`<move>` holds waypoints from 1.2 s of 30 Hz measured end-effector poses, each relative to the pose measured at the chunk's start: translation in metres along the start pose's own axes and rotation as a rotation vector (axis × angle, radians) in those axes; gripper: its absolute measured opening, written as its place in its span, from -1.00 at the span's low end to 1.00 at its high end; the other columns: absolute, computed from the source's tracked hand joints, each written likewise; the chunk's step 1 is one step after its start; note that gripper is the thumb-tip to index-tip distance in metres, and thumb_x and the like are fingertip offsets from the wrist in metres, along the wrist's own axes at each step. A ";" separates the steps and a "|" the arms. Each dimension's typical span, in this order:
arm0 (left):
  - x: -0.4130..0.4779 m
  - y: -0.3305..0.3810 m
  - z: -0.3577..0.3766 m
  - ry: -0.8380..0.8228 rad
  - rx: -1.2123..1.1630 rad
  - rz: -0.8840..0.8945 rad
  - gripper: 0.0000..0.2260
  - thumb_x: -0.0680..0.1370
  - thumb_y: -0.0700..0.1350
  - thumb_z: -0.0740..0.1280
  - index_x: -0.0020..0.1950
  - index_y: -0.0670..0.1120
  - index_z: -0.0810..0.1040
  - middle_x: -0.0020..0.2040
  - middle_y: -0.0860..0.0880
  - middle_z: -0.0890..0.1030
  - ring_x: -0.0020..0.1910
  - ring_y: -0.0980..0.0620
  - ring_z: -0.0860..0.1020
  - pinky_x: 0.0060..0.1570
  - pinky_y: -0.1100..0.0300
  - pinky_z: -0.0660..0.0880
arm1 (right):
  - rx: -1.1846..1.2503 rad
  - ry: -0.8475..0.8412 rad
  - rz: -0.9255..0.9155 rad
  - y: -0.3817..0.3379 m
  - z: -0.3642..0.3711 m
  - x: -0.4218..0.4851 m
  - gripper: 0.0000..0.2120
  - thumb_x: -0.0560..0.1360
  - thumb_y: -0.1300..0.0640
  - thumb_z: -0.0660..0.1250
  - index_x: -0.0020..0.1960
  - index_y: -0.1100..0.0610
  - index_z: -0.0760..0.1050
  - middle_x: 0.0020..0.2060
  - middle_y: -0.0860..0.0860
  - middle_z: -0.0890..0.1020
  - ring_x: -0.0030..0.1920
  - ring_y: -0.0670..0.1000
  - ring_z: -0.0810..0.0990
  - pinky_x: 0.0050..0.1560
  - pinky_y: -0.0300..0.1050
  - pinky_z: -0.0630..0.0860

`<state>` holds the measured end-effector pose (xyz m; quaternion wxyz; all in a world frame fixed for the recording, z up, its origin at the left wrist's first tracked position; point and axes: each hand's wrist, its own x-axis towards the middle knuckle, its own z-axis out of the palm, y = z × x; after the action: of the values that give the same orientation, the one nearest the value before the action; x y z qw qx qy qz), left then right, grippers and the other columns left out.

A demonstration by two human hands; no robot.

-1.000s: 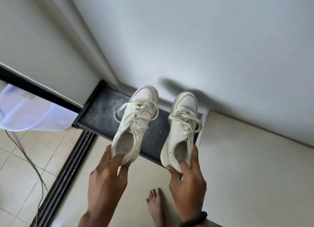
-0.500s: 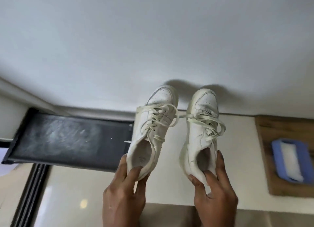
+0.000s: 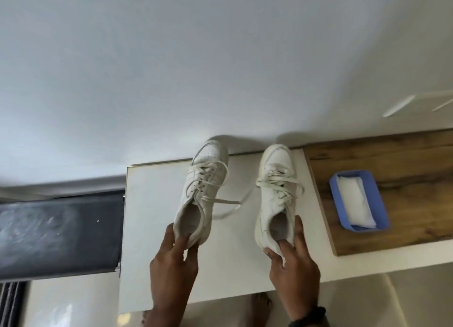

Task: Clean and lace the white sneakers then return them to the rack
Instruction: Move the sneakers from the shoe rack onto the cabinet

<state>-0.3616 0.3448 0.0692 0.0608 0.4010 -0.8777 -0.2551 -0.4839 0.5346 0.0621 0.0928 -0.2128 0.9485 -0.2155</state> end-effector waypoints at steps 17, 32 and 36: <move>-0.007 -0.034 0.069 -0.020 0.014 -0.157 -0.77 0.38 -0.27 0.55 0.01 -0.11 0.71 0.29 -0.20 0.59 -0.41 -0.26 0.58 -0.41 0.09 0.46 | -0.022 -0.100 -0.084 0.016 0.080 0.015 -0.75 0.24 0.21 0.64 -0.27 0.08 0.56 0.48 0.19 0.42 -0.11 0.11 0.74 -0.44 -0.24 0.45; -0.003 -0.036 0.067 -0.118 0.009 -0.112 -0.78 0.37 -0.19 0.60 -0.04 -0.08 0.67 0.45 -0.29 0.45 -0.35 -0.30 0.63 -0.45 0.07 0.50 | -0.053 -0.148 -0.064 0.010 0.077 0.022 -0.70 0.25 0.21 0.64 -0.22 0.10 0.52 0.52 0.16 0.37 -0.10 0.16 0.72 -0.45 -0.21 0.46; -0.004 -0.039 0.065 -0.126 0.017 -0.091 -0.76 0.37 -0.18 0.60 -0.02 -0.08 0.65 0.46 -0.29 0.43 -0.37 -0.29 0.62 -0.46 0.06 0.49 | -0.048 -0.134 -0.063 0.007 0.077 0.022 -0.72 0.26 0.20 0.64 -0.19 0.10 0.55 0.53 0.15 0.35 -0.06 0.16 0.72 -0.43 -0.16 0.52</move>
<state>-0.3532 0.3522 -0.0062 -0.0097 0.4243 -0.8628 -0.2747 -0.4855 0.5026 -0.0113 0.1442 -0.2588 0.9379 -0.1806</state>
